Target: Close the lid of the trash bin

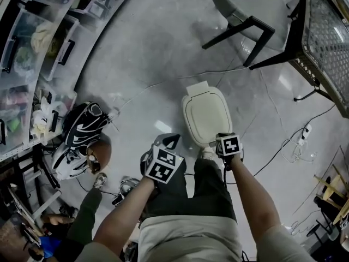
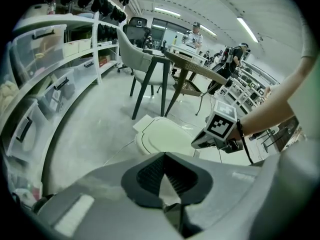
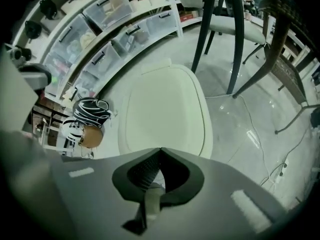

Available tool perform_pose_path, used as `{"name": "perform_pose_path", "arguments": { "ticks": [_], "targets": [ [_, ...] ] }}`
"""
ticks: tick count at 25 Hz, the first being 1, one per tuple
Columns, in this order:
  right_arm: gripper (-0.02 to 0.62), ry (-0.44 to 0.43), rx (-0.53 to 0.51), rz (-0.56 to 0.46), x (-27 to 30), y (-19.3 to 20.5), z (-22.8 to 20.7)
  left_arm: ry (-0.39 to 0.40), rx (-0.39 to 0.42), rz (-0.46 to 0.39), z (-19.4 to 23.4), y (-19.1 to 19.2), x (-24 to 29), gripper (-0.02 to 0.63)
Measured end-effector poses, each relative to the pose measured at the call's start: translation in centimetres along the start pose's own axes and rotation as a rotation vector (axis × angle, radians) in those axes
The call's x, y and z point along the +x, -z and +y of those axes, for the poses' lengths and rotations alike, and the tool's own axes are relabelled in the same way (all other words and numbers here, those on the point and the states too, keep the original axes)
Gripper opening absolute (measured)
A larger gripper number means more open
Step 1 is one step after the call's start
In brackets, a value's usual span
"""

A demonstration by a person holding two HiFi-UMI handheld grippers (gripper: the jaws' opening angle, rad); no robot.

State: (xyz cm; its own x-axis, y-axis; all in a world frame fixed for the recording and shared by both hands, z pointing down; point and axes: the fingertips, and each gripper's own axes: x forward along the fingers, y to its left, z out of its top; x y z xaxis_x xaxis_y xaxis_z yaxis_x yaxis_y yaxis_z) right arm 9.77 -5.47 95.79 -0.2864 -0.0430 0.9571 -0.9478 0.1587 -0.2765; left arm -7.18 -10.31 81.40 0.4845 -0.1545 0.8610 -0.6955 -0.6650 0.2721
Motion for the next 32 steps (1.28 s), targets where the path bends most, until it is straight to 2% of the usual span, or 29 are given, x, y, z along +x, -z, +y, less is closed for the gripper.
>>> {"name": "perform_pose_path", "arguments": {
  "ticks": [3, 8, 14, 20, 27, 32],
  "targets": [
    [0.003, -0.052, 0.043, -0.036, -3.8, -0.7, 1.3, -0.005, 0.024, -0.014, -0.2, -1.9, -2.1, 0.003],
    [0.003, -0.109, 0.089, -0.184, -13.4, -3.9, 3.9, -0.013, 0.082, -0.103, -1.0, -7.6, -7.9, 0.003],
    [0.003, -0.136, 0.026, -0.421, -28.2, -8.5, 7.2, -0.045, 0.145, -0.253, -3.1, -14.9, -17.1, 0.003],
    [0.003, -0.168, -0.037, -0.646, -41.3, -11.1, 11.0, -0.163, 0.239, -0.463, -4.5, -20.8, -27.7, 0.003],
    [0.003, -0.162, -0.149, -0.844, -53.3, -10.7, 15.6, -0.238, 0.336, -0.591, -7.9, -22.7, -36.9, 0.003],
    [0.003, -0.168, -0.255, -0.942, -59.0, -10.4, 18.7, -0.282, 0.426, -0.619, -10.1, -23.1, -40.5, 0.003]
  ]
}}
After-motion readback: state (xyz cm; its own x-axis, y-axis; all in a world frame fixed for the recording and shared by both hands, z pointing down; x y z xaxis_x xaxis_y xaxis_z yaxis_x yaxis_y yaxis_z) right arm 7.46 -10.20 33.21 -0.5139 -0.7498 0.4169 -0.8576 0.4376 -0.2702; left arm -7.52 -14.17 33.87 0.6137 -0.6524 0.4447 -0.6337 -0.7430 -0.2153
